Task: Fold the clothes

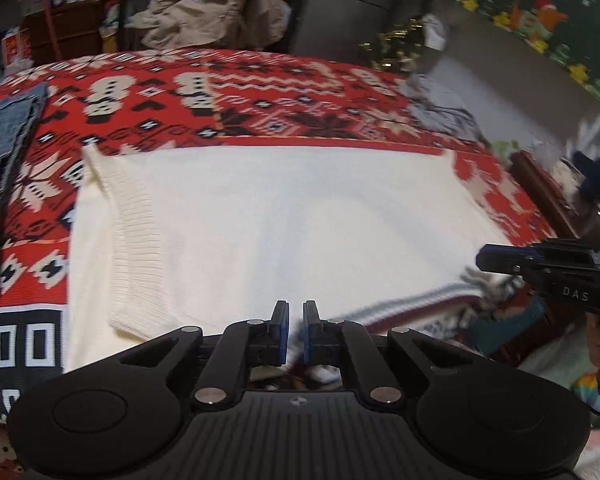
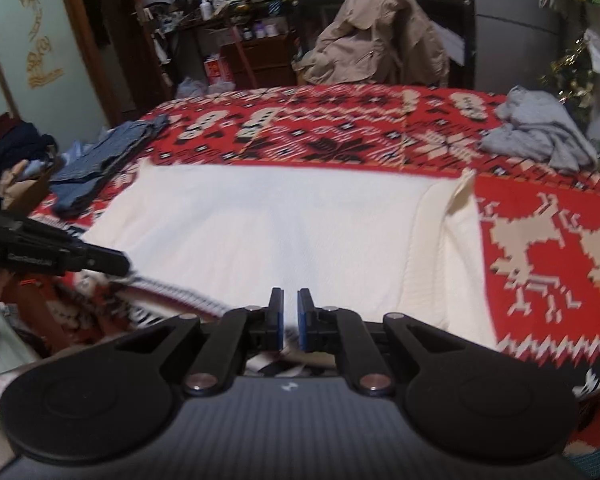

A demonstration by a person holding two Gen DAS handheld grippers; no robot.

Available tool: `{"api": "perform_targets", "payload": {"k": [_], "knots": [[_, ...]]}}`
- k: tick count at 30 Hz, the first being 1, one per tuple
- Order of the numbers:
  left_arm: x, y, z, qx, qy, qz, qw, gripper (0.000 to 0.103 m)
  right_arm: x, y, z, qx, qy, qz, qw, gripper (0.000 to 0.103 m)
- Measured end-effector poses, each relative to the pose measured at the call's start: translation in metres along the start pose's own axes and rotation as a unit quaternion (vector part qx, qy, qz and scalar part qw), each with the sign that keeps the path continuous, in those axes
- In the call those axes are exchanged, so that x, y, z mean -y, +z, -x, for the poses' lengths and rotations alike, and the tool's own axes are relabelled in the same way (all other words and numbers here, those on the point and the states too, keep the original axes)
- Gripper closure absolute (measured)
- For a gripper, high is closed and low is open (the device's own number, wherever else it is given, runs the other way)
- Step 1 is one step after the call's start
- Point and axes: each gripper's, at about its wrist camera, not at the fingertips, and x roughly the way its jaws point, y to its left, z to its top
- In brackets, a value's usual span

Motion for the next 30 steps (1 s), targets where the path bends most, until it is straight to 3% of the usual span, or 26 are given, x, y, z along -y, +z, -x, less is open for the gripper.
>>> {"api": "perform_targets", "payload": {"k": [6,12,21,23,26,30], "knots": [[-0.011,-0.011,0.002,-0.006,0.003,0.011,0.9999,0.098,0.003,-0.007,-0.021,-0.024,-0.014,0.014,1.0,0.095],[-0.024,-0.013,0.018,0.004,-0.003,0.043,0.9991,0.098,0.016,-0.017,-0.004,-0.021,-0.011,-0.009,1.0,0.096],[-0.052,0.027,-0.001,0.053,0.039,0.064,0.9958,0.098,0.048,0.036,-0.041,0.025,-0.059,-0.021,0.998,0.096],[-0.057,0.028,-0.008,0.046,0.046,0.067,0.9956,0.098,0.052,0.044,-0.052,0.028,-0.067,-0.02,0.997,0.096],[-0.063,0.018,-0.009,0.037,0.037,0.081,0.9954,0.098,0.056,0.039,-0.063,0.01,-0.076,-0.015,0.997,0.096],[-0.068,0.004,0.004,0.036,0.025,0.085,0.9954,0.098,0.056,0.015,-0.046,0.004,-0.065,-0.005,0.998,0.098]]}}
